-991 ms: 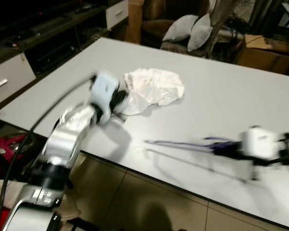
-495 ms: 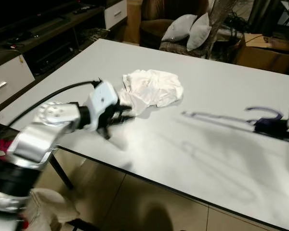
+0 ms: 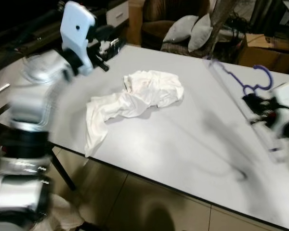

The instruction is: Hang hanger

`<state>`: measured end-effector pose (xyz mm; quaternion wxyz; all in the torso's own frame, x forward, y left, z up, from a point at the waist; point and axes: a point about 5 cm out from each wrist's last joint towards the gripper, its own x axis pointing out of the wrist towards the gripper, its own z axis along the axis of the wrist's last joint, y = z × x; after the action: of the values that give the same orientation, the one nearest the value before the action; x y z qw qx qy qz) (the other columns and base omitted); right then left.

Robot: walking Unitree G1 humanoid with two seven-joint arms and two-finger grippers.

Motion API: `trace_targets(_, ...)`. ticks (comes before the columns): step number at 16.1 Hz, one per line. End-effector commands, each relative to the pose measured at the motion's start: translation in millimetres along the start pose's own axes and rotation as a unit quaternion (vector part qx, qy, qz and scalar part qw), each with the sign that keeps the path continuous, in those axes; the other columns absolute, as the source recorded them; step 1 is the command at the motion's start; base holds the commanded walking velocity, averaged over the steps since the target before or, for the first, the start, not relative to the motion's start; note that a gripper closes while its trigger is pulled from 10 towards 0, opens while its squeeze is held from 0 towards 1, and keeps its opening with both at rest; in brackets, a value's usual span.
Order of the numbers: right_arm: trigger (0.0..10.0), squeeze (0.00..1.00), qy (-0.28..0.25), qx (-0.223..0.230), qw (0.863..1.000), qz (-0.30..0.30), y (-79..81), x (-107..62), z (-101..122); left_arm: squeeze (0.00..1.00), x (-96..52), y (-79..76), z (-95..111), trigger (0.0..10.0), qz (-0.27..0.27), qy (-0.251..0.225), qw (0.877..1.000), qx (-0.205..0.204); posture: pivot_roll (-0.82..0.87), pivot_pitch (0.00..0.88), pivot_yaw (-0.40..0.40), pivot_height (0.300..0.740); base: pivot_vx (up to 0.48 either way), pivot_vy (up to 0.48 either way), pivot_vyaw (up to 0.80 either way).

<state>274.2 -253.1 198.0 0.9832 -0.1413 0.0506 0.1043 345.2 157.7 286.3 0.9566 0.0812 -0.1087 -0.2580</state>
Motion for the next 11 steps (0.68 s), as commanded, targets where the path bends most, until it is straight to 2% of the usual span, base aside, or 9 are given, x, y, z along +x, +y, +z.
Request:
trace_targets(1,10.0,0.00,-0.028,0.032,0.999,-0.025,11.9,-2.3,8,0.00,-3.5,-7.1,-19,10.0,0.032,0.017,0.998,-0.056,-0.02,0.006,0.031,0.740,0.000,0.000,0.00)
trace_targets(2,10.0,0.00,-0.033,0.059,0.997,-0.040,27.8,-4.0,8,0.00,-8.9,-22.7,-27,10.0,0.034,-0.002,0.998,-0.059,-0.03,0.006,0.039,0.740,0.000,0.000,0.00)
trace_targets(3,10.0,0.00,-0.037,0.040,0.997,-0.056,41.7,-6.3,8,0.00,-14.0,-36.5,-38,10.0,0.053,0.005,0.995,-0.080,-0.03,0.006,0.039,0.740,0.000,0.000,0.00)
trace_targets(4,10.0,0.00,-0.038,0.058,0.996,-0.060,58.5,-8.2,4,0.00,-21.0,-51.8,-52,10.0,0.061,0.028,0.994,-0.085,-0.03,0.007,0.035,0.740,0.000,0.000,0.00)
trace_targets(6,10.0,0.00,-0.045,0.045,0.997,-0.054,79.0,-9.5,4,0.00,-31.4,-71.8,-68,10.0,0.070,0.044,0.994,-0.071,-0.03,0.008,0.025,0.740,0.000,0.000,-0.74)
trace_targets(7,10.0,0.00,-0.054,0.005,0.996,-0.070,81.5,-8.6,6,0.00,-38.4,-79.3,-76,10.0,0.073,0.054,0.994,-0.062,-0.03,0.008,0.019,0.740,0.000,0.000,-0.80)
trace_targets(8,10.0,0.00,-0.066,0.000,0.996,-0.067,83.8,-7.9,8,0.00,-43.9,-81.3,-83,10.0,0.082,0.066,0.993,-0.058,-0.03,0.008,0.019,0.740,0.000,0.000,-0.80)
trace_targets(10,10.0,0.00,-0.074,0.025,0.993,-0.087,86.1,-9.3,9,0.09,-47.5,-81.3,-83,10.0,0.099,0.068,0.991,-0.059,-0.03,0.007,0.001,0.740,0.000,-0.349,-0.80)
trace_targets(11,10.0,0.00,-0.075,0.052,0.991,-0.102,85.8,-8.6,7,0.08,-47.7,-80.3,-82,10.0,0.109,0.066,0.990,-0.058,-0.03,0.007,-0.002,0.740,0.000,-0.480,-0.80)
